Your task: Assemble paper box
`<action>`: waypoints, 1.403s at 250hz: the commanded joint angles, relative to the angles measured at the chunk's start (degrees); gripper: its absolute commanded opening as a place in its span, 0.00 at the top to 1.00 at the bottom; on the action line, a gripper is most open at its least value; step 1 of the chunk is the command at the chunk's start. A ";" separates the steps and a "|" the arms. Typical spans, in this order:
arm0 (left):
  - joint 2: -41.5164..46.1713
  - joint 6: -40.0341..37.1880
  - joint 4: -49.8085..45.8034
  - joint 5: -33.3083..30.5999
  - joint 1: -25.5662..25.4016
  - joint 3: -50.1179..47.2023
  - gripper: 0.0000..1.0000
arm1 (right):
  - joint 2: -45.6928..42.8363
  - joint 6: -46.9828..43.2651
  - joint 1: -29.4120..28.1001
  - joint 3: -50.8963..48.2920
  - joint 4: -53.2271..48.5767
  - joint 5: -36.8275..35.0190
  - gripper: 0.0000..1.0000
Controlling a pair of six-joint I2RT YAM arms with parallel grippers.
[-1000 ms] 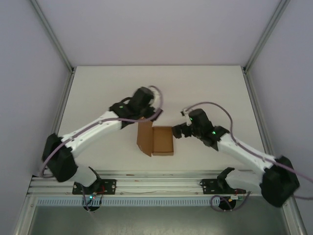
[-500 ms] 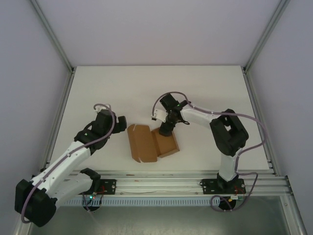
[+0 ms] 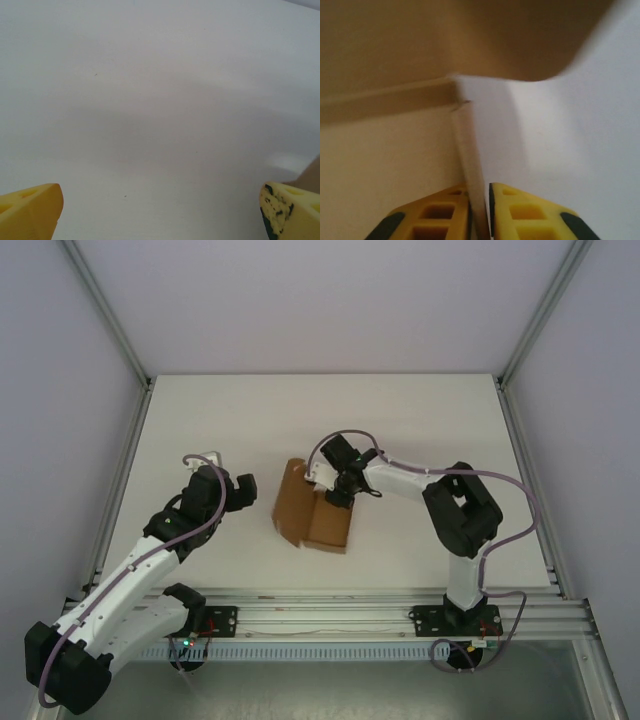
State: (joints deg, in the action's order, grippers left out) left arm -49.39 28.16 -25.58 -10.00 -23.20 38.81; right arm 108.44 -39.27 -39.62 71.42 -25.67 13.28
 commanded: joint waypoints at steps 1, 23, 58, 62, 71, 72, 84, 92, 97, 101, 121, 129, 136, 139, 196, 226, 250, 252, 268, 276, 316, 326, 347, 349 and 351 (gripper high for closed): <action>0.27 1.50 -1.86 -2.51 0.12 2.45 0.00 | -3.80 14.31 -0.13 -2.99 4.97 -10.45 0.86; -0.09 1.89 -2.32 -3.30 0.12 2.93 0.00 | -6.31 29.95 -0.78 -5.56 5.90 -19.20 0.88; -1.33 2.18 -1.42 -3.11 0.11 3.15 0.00 | -8.05 58.62 -2.98 -8.23 -2.03 -25.26 0.88; -1.60 2.16 -1.13 -2.87 0.17 3.25 0.00 | -8.20 60.73 -3.48 -8.82 -2.24 -25.31 0.88; -2.21 2.10 -0.67 -2.10 0.17 3.38 0.00 | -8.63 64.81 -4.65 -10.07 -2.55 -25.55 0.87; -2.25 2.04 -0.59 -2.03 0.13 3.42 0.00 | -8.66 65.22 -4.80 -10.20 -2.55 -25.61 0.87; -3.19 1.90 0.20 -0.83 0.17 3.61 0.00 | -9.10 69.50 -6.62 -11.54 -2.61 -26.65 0.87; -3.87 1.68 0.87 0.01 0.15 3.72 0.00 | -9.35 71.45 -7.72 -11.80 -3.11 -26.96 0.87; -4.29 1.51 1.32 0.50 0.17 3.79 0.00 | -9.43 72.60 -8.11 -11.83 -3.45 -27.09 0.87; -4.67 1.34 1.66 0.90 0.17 3.83 0.00 | -9.48 73.36 -8.50 -11.82 -3.71 -27.14 0.87; -6.49 0.44 3.29 3.13 0.17 4.17 0.00 | -10.10 76.25 -9.01 -11.28 -4.40 -25.98 0.86; -7.28 -0.19 4.09 4.34 0.15 4.33 0.00 | -10.51 77.09 -9.20 -11.15 -4.37 -25.62 0.85; -7.92 -0.83 5.07 5.64 0.15 4.31 0.00 | -10.96 77.17 -9.41 -11.24 -3.86 -25.40 0.84; -8.11 -1.09 5.51 6.27 0.16 4.34 0.00 | -11.22 77.34 -9.47 -11.29 -3.66 -25.37 0.83; -14.04 -8.55 10.68 15.41 0.15 7.38 0.00 | -20.10 73.67 -9.74 -13.20 -1.64 -30.18 0.40; -19.07 -15.22 11.33 19.25 0.15 10.45 0.00 | -25.24 57.84 -8.33 -14.66 3.00 -27.82 0.21; -24.00 -19.22 8.63 21.49 0.12 14.80 0.00 | -27.56 42.52 -5.24 -13.93 5.46 -22.35 0.01; -24.40 -19.38 8.27 21.55 0.16 15.27 0.00 | -27.71 41.29 -4.78 -13.85 5.57 -21.65 0.00; -27.04 -21.99 7.01 22.90 0.22 17.65 0.00 | -27.75 33.11 -1.24 -12.34 5.94 -14.02 0.00; -28.24 -23.69 6.95 24.03 0.25 18.57 0.00 | -27.39 29.16 0.60 -11.10 4.91 -9.15 0.00; -34.25 -31.33 5.30 29.68 1.56 22.97 0.00 | -22.13 14.13 7.75 -3.06 -2.66 7.45 0.00; -35.74 -32.76 4.39 31.59 2.25 24.11 0.00 | -20.48 10.90 8.46 -0.80 -5.03 8.37 0.00; -38.65 -35.88 2.21 35.21 3.67 26.53 0.00 | -16.66 5.55 9.99 3.78 -9.61 9.41 0.00; -38.85 -36.18 1.96 35.40 3.82 26.68 0.00 | -16.37 5.17 10.10 4.22 -10.07 9.47 0.00; -39.10 -36.54 1.73 35.58 3.90 26.92 0.00 | -15.99 4.82 10.20 4.67 -10.49 9.57 0.00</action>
State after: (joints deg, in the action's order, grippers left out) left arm -85.41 -0.69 -19.00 18.98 -21.23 62.04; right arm 88.31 -20.23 -30.72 70.72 -27.27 15.03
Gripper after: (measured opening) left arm 0.998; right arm 0.996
